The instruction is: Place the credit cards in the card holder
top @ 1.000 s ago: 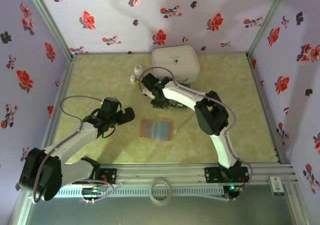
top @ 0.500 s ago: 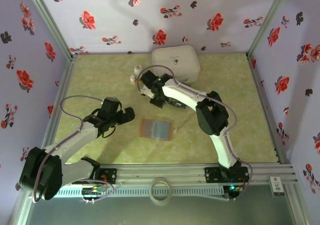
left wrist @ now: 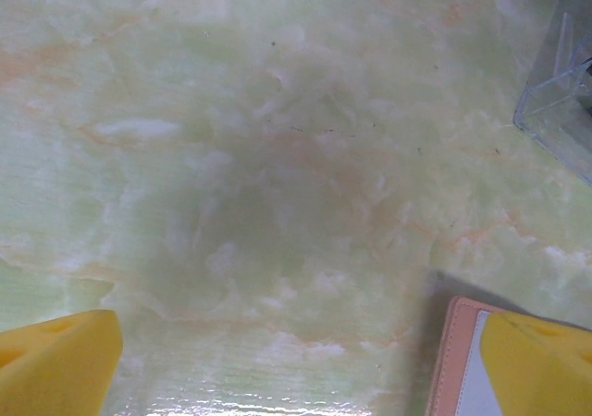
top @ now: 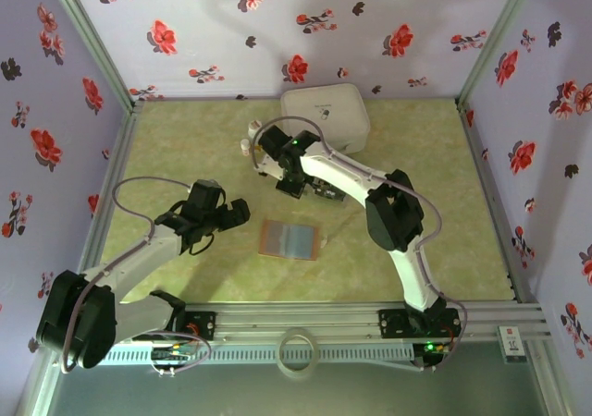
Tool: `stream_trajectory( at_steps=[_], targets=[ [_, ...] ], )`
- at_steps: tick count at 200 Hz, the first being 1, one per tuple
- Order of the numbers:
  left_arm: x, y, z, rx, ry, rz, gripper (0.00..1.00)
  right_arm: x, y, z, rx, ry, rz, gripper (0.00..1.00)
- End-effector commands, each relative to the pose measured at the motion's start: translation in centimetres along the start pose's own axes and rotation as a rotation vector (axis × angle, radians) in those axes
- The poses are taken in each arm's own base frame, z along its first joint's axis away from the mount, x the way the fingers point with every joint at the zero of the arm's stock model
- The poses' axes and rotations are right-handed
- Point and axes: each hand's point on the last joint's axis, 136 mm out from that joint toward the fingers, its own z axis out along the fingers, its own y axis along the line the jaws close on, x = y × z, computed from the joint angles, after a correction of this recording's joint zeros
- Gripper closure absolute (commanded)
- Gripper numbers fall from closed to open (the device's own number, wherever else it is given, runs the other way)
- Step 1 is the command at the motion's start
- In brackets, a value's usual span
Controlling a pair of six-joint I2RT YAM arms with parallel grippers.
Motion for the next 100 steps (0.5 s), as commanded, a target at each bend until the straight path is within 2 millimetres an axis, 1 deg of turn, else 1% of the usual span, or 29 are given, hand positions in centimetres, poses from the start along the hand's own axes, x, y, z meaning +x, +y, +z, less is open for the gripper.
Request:
stream_trajectory(
  at_steps=[1, 27, 46, 71, 82, 88, 100],
  targets=[
    [-0.1, -0.5, 0.0, 0.021, 0.013, 0.019, 0.0, -0.9, 0.9, -5.6, -0.021, -0.107, 0.034, 1.0],
    [0.4, -1.0, 0.1, 0.046, 0.039, 0.033, 0.0, -0.7, 1.2, -8.1, -0.027, -0.206, 0.128, 1.0],
    [1.1, -1.3, 0.3, 0.057, 0.063, 0.045, 0.0, 0.2, 1.7, -8.7, -0.032, -0.256, 0.207, 1.0],
    [2.2, -2.5, 0.6, 0.088, 0.096, 0.079, 0.0, 1.9, 1.9, -8.5, -0.018, -0.292, 0.335, 1.0],
    [2.9, -3.1, 0.8, 0.101, 0.11, 0.094, 0.0, 3.1, 2.4, -8.0, -0.027, -0.296, 0.395, 1.0],
    [3.1, -3.4, 1.0, 0.108, 0.114, 0.099, 0.0, 3.4, 2.4, -8.1, -0.029, -0.312, 0.428, 1.0],
    [3.9, -4.0, 1.3, 0.121, 0.126, 0.108, 0.0, 4.4, 2.8, -7.8, -0.048, -0.323, 0.501, 1.0]
  ],
)
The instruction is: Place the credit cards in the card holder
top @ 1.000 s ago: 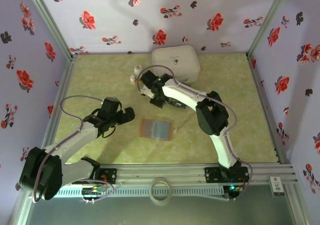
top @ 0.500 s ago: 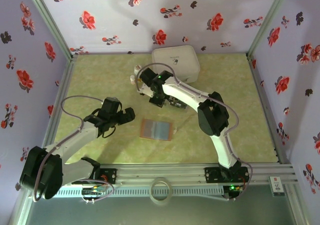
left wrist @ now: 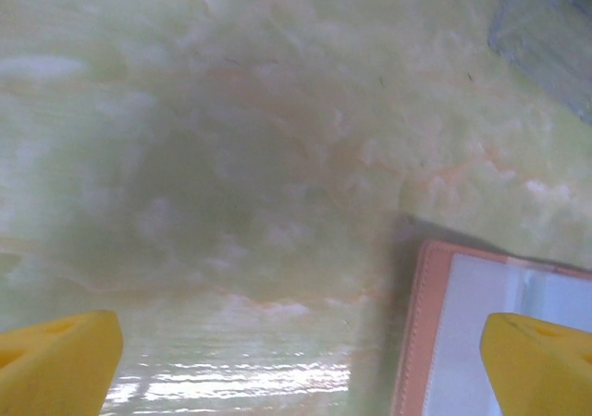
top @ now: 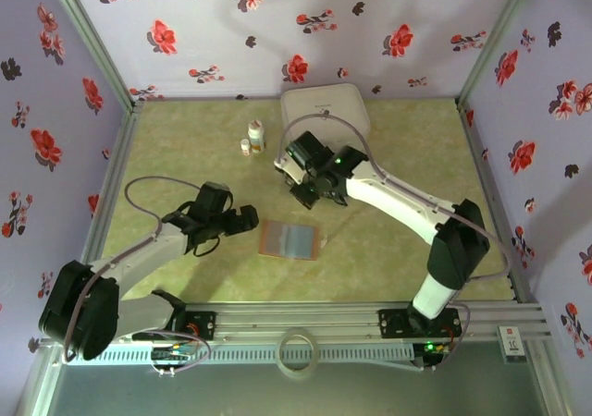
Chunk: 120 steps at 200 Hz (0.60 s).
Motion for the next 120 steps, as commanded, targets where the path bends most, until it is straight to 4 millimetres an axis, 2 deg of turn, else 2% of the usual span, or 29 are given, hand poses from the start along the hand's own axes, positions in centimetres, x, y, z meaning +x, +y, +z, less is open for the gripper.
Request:
stream_trajectory(
  at_steps=[1, 65, 120],
  targets=[
    [0.8, -1.8, 0.6, 0.054, 0.019, 0.037, 0.0, 0.7, -0.1, 0.3, -0.012, -0.062, 0.195, 1.0],
    [3.1, -4.7, 2.6, 0.102, 0.06, 0.051, 0.0, 5.0, -0.9, 0.5, -0.098, -0.151, 0.552, 1.0],
    [4.7, -7.7, 3.4, 0.14, 0.077, 0.079, 0.0, 7.0, -2.0, 0.7, -0.143, -0.187, 0.69, 1.0]
  ],
)
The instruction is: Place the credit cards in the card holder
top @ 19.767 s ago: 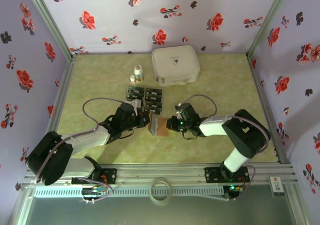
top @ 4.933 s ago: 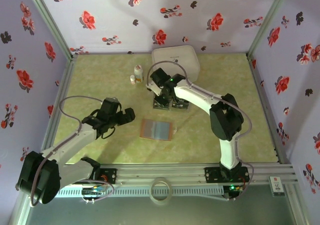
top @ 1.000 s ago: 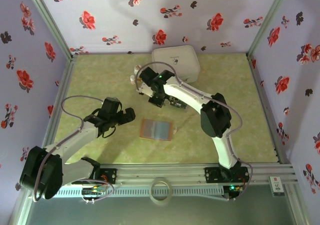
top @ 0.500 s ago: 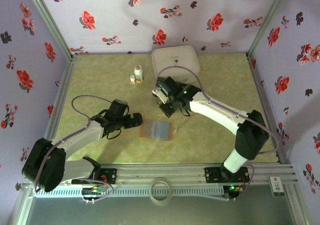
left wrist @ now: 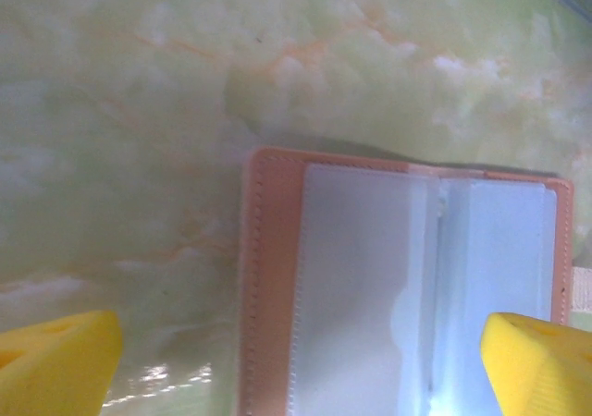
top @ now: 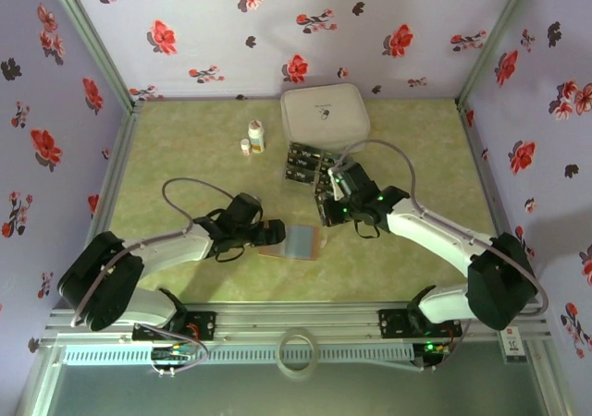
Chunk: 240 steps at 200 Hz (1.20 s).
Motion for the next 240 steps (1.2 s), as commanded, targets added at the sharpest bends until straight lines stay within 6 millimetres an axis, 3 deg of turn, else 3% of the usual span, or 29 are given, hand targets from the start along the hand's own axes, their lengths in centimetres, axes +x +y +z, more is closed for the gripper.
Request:
stream_trajectory(
  at_steps=[1, 83, 110, 139, 163, 202, 240],
  targets=[
    [-0.5, -1.9, 0.3, 0.035, -0.023, -0.014, 0.0, -0.9, 0.5, -0.4, -0.057, -0.053, 0.073, 1.0],
    [1.9, -5.3, 0.3, 0.06, -0.016, 0.026, 0.0, -0.3, -0.1, -0.4, -0.065, -0.049, 0.09, 1.0],
    [1.8, -4.1, -0.2, -0.002, -0.027, 0.018, 0.0, -0.2, 0.0, -0.6, -0.076, -0.051, 0.097, 1.0],
    [0.9, -0.9, -2.5, -0.178, -0.079, 0.026, 0.0, -0.4, 0.6, -1.1, -0.118, -0.072, 0.128, 1.0],
    [-0.1, 0.4, -3.9, -0.251, -0.108, 0.086, 0.0, -0.7, 1.7, -1.4, -0.193, -0.094, 0.176, 1.0],
    [-1.1, 0.2, -4.0, -0.294, -0.083, 0.229, 0.0, -1.1, 3.9, -1.1, -0.371, -0.141, 0.284, 1.0],
    [-1.3, 0.4, -3.1, -0.324, -0.056, 0.31, 0.0, -0.8, 3.7, -0.4, -0.434, -0.194, 0.381, 1.0]
  ],
)
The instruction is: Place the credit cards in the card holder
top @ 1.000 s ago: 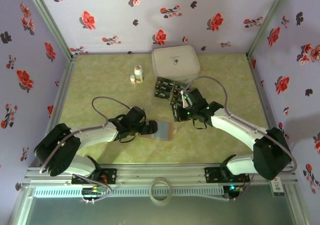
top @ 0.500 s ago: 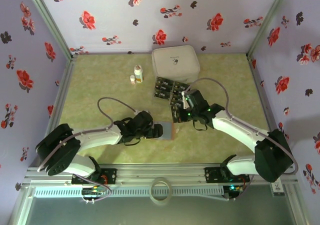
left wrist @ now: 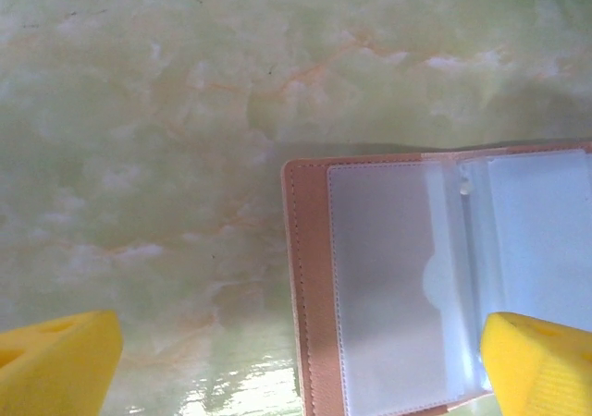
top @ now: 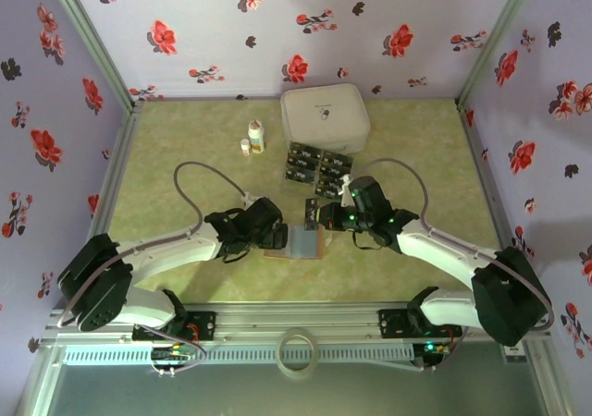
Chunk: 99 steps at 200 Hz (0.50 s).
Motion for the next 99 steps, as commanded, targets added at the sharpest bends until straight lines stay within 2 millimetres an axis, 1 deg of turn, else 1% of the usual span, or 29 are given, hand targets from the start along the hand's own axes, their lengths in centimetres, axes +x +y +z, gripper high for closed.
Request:
stream_trajectory(
  at_steps=[1, 36, 99],
  targets=[
    [-0.2, 1.1, 0.5, -0.068, 0.013, 0.097, 0.0, -1.5, 1.7, -0.3, -0.114, -0.083, 0.068, 1.0],
    [0.2, 1.8, 1.3, -0.086, 0.03, 0.122, 0.0, -0.9, 0.3, 0.0, -0.083, -0.095, 0.094, 1.0],
    [1.3, 2.5, 2.4, -0.098, 0.047, 0.117, 0.0, 0.8, 0.0, 0.7, -0.12, -0.092, 0.089, 1.0]
  ],
)
